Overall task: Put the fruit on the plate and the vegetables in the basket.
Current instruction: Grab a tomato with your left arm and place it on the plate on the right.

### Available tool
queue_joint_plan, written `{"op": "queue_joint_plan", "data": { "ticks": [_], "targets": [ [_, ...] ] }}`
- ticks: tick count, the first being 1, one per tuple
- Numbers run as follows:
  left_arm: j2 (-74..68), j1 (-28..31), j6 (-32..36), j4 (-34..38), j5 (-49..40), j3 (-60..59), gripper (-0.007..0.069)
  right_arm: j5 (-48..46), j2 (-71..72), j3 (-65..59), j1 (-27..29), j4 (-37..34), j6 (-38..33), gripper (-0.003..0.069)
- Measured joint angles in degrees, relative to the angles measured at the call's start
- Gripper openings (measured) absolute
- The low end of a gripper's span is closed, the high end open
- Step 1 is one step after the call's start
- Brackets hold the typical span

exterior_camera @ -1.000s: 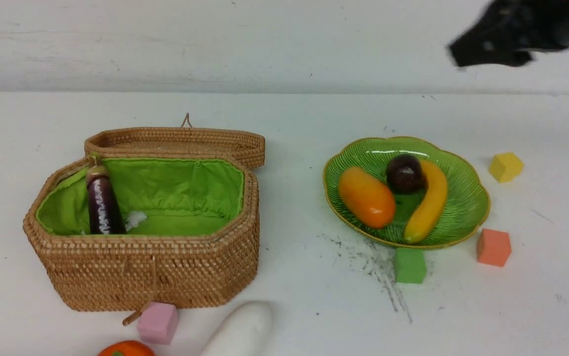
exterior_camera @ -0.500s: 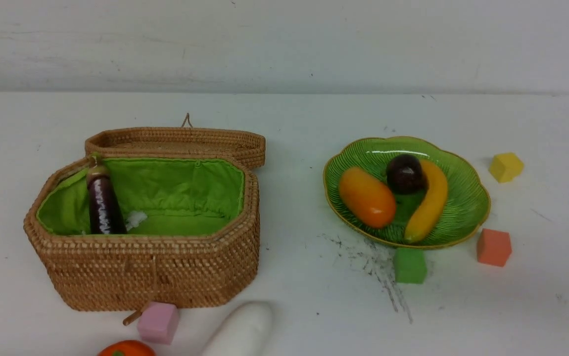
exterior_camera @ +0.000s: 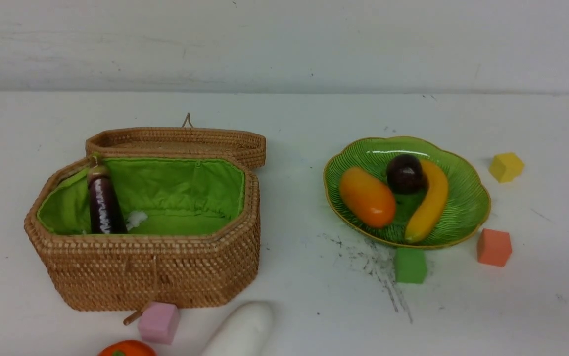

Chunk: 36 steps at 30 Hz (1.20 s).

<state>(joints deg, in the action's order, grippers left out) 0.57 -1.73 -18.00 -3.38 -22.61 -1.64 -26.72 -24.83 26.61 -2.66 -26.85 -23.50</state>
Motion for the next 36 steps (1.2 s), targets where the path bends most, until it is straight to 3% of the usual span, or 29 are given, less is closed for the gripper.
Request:
{"op": "queue_joint_plan", "data": {
  "ticks": [6, 14, 19, 24, 36],
  "targets": [
    [0.0, 0.0, 0.0, 0.0, 0.0, 0.0, 0.0239, -0.1, 1.9, -0.2, 1.0, 0.3, -0.3, -0.0003],
    [0.0, 0.0, 0.0, 0.0, 0.0, -0.1, 0.0239, 0.2, 13.3, -8.7, 5.3, 7.6, -1.5, -0.0001],
    [0.0, 0.0, 0.0, 0.0, 0.0, -0.1, 0.0239, 2.6, 24.4, -23.5, 8.1, 13.4, 9.0, 0.0000],
    [0.0, 0.0, 0.0, 0.1, 0.1, -0.1, 0.0239, 3.8, 25.4, -27.3, 11.3, 18.2, 18.5, 0.0003],
    [0.0, 0.0, 0.0, 0.0, 0.0, -0.1, 0.0239, 4.4, 25.4, -27.4, 11.3, 19.6, 19.9, 0.0012]
  ]
}}
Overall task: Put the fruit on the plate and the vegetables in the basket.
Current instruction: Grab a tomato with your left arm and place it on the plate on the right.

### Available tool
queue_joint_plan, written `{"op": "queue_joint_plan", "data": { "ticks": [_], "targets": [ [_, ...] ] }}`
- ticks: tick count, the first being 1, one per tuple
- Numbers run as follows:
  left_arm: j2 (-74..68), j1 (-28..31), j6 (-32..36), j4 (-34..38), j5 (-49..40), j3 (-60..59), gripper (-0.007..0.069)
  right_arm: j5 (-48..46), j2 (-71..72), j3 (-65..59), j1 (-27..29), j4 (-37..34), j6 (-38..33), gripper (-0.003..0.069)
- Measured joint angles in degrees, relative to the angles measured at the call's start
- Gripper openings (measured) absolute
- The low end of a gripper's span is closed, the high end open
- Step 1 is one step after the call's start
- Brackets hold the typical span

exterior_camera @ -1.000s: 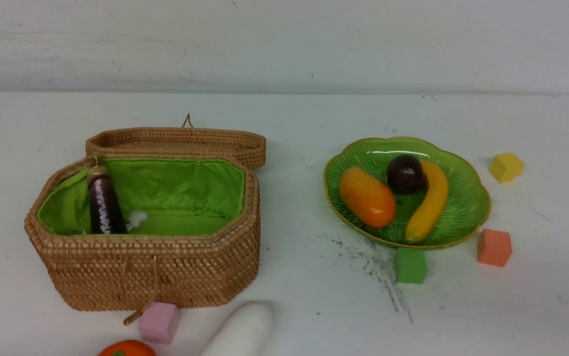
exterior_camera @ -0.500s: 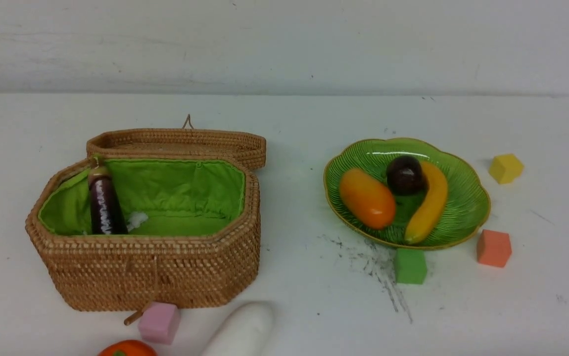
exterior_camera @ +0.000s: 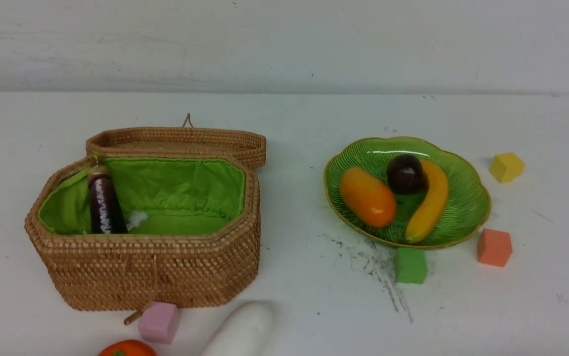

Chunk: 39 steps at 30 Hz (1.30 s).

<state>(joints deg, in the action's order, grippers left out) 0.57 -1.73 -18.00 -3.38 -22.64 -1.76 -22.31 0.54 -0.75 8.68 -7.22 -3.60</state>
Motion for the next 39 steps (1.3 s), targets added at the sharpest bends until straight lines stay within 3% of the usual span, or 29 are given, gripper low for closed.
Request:
{"op": "queue_joint_plan", "data": {
  "ticks": [21, 27, 33, 39],
  "targets": [
    [0.0, 0.0, -0.2, -1.1, 2.3, 0.0, 0.0239, 0.0, 0.0, 0.0, 0.0, 0.1, 0.1, 0.0032],
    [0.0, 0.0, -1.5, 0.3, 15.5, 0.0, 0.0239, 0.0, 0.0, 0.0, 0.0, 0.1, 0.1, 0.0036],
    [0.0, 0.0, -11.8, 3.4, 30.2, 0.0, 0.0239, 0.0, 0.0, 0.0, 0.0, 0.1, 0.1, 0.0036],
    [0.0, 0.0, -16.9, 4.7, 41.5, 2.0, 0.0239, 0.0, 0.0, 0.0, 0.0, 0.1, 0.2, 0.0043]
  ]
}}
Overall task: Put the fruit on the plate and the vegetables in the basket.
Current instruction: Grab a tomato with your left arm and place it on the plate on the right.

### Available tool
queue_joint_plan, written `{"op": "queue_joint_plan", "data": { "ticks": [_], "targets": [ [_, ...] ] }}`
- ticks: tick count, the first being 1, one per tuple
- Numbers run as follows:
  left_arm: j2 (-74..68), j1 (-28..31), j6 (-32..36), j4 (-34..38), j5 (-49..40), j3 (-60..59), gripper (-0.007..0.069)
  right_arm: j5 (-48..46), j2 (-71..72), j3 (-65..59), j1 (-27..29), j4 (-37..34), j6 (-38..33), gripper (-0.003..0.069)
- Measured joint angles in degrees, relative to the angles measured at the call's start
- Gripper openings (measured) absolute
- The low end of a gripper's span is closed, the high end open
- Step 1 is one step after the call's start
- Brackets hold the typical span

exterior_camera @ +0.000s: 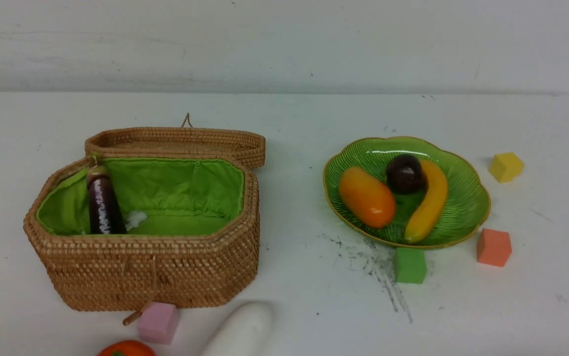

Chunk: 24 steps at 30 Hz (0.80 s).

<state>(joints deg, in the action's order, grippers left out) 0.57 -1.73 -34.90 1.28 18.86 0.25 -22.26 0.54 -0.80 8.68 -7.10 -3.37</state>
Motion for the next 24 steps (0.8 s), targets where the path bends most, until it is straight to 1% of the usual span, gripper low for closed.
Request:
{"op": "queue_joint_plan", "data": {
  "ticks": [2, 4, 5, 6, 7, 8, 9, 10, 12, 14, 15, 17, 18, 21, 22, 24],
  "targets": [
    [0.0, 0.0, -0.7, 0.1, -2.5, 4.4, 0.0239, 0.0, 0.0, 0.0, 0.0, 0.0, 0.0, 0.0046],
    [-1.3, 0.0, -0.9, -0.2, -7.9, 11.6, 0.0239, 0.0, 0.0, 0.0, 0.0, 0.0, 0.0, 0.0046],
    [-1.5, 0.0, -0.9, -0.2, -8.6, 12.4, 0.0239, 0.0, 0.0, 0.0, 0.0, 0.0, 0.0, 0.0046],
    [-3.0, 0.0, -0.9, -0.5, -11.5, 15.7, 0.0239, 0.0, 0.0, 0.0, 0.0, 0.0, 0.0, 0.0046],
    [-6.9, 0.0, -0.9, -1.3, -18.4, 21.9, 0.0239, 0.0, 0.0, 0.0, 0.0, 0.0, 0.1, 0.0046],
    [-9.3, 0.0, -0.9, -1.9, -22.4, 24.7, 0.0239, 0.0, 0.0, 0.0, 0.0, 0.0, 0.1, 0.0046],
    [-11.3, 0.0, -0.8, -2.2, -24.5, 25.9, 0.0239, 0.0, 0.0, 0.0, 0.0, 0.0, 0.1, 0.0046],
    [-16.3, 0.0, -0.8, -2.7, -33.3, 29.9, 0.0239, 0.0, 0.0, 0.0, 0.0, 0.0, 0.1, 0.0046],
    [-24.5, 0.0, -0.8, -3.4, -44.3, 32.6, 0.0239, 0.0, 0.0, 0.0, 0.0, 0.0, 0.1, 0.0046],
    [-29.0, 0.0, -0.8, -4.0, -48.3, 33.0, 0.0239, 0.0, 0.0, 0.0, 0.0, 0.0, 0.1, 0.0048],
    [-35.3, 0.0, -0.9, -4.7, -51.1, 33.1, 0.0239, 0.0, 0.0, 0.0, 0.0, 0.0, 0.1, 0.0050],
    [-38.5, 0.0, -1.0, -4.7, -51.9, 33.1, 0.0239, 0.0, 0.0, 0.0, 0.0, 0.0, 0.1, 0.0052],
    [-42.4, 0.0, -0.9, -3.8, -52.5, 33.1, 0.0239, 0.0, 0.0, 0.0, 0.0, 0.0, 0.1, 0.0053],
    [-48.8, 0.0, 3.2, 1.4, -55.2, 33.3, 0.0237, 0.0, 0.0, 0.0, 0.0, 0.0, 0.1, 0.0057],
    [-50.5, 0.0, 6.5, 3.8, -56.8, 33.4, 0.0237, 0.0, 0.0, 0.0, 0.0, 0.0, 0.1, 0.0057],
    [-53.6, 0.0, 15.1, 8.9, -60.9, 33.4, 0.0239, 0.0, 0.0, 0.0, 0.0, 0.0, 0.1, 0.0057]
  ]
}}
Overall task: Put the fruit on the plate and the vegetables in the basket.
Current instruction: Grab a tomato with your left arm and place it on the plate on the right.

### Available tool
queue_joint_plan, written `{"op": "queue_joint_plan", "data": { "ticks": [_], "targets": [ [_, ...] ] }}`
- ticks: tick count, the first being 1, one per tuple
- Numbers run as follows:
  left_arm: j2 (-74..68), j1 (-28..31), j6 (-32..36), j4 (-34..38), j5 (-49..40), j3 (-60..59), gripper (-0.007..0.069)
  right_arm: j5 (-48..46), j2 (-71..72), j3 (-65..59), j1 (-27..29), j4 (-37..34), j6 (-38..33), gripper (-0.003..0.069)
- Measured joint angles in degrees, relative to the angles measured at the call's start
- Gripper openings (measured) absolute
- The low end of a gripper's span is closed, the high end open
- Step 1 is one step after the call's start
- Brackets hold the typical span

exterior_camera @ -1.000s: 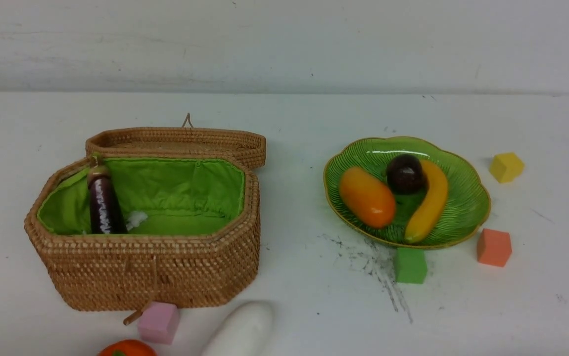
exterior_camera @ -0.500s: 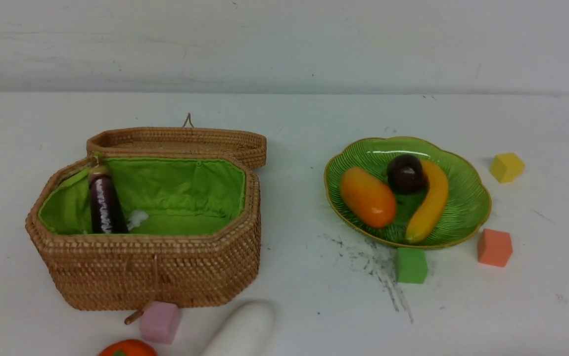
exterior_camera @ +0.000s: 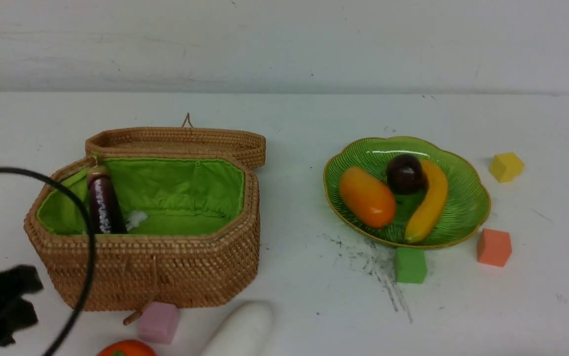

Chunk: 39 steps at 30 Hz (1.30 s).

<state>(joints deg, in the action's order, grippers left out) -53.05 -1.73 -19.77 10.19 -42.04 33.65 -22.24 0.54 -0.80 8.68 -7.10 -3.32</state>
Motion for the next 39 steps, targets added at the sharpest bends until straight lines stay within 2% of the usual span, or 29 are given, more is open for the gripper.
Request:
{"op": "queue_joint_plan", "data": {
  "ticks": [4, 8, 9, 13, 17, 22, 25, 27, 29, 36, 39],
  "targets": [
    [-5.1, 0.0, 16.8, 8.7, -5.4, 0.0, 0.0262, 0.0, 0.0, 0.0, 0.0, 0.0, 0.0, 0.0057],
    [-9.3, -0.1, 31.0, 13.4, -5.9, 0.1, 0.0363, 0.0, 0.0, 0.0, 0.0, 0.0, 0.0, 0.0060],
    [-9.6, -0.1, 31.7, 13.5, -5.7, 0.1, 0.0377, 0.0, 0.0, 0.0, 0.0, 0.0, 0.0, 0.0060],
    [-13.8, -0.1, 34.9, 14.1, -2.2, 0.1, 0.0559, 0.0, 0.0, 0.0, 0.0, 0.0, 0.0, 0.0067],
    [-18.7, -0.1, 36.8, 14.1, -1.3, 0.2, 0.0628, 0.0, 0.0, 0.0, 0.0, 0.0, 0.0, 0.0071],
    [-26.4, -0.1, 38.6, 16.9, -0.6, 1.1, 0.0605, 0.0, 0.0, 0.0, 0.0, 0.0, 0.0, 0.0080],
    [-30.6, -0.1, 38.6, 22.9, -1.3, 2.0, 0.0545, 0.0, 0.0, 0.0, 0.0, 0.0, 0.0, 0.0086],
    [-32.2, -0.1, 38.8, 25.9, -2.4, 2.4, 0.0474, 0.0, 0.0, 0.0, 0.0, 0.0, 0.0, 0.0089],
    [-32.5, -0.1, 39.0, 26.2, -2.8, 2.6, 0.0449, 0.0, 0.0, 0.0, 0.0, 0.0, 0.0, 0.0090],
    [-32.7, -0.1, 39.0, 25.0, -5.1, 4.4, 0.0452, 0.0, 0.0, 0.0, 0.0, 0.0, 0.0, 0.0097],
    [-30.4, -0.1, 38.9, 19.6, -9.3, 6.2, 0.0452, 0.0, 0.0, 0.0, 0.0, 0.0, 0.0, 0.0102]
  ]
}}
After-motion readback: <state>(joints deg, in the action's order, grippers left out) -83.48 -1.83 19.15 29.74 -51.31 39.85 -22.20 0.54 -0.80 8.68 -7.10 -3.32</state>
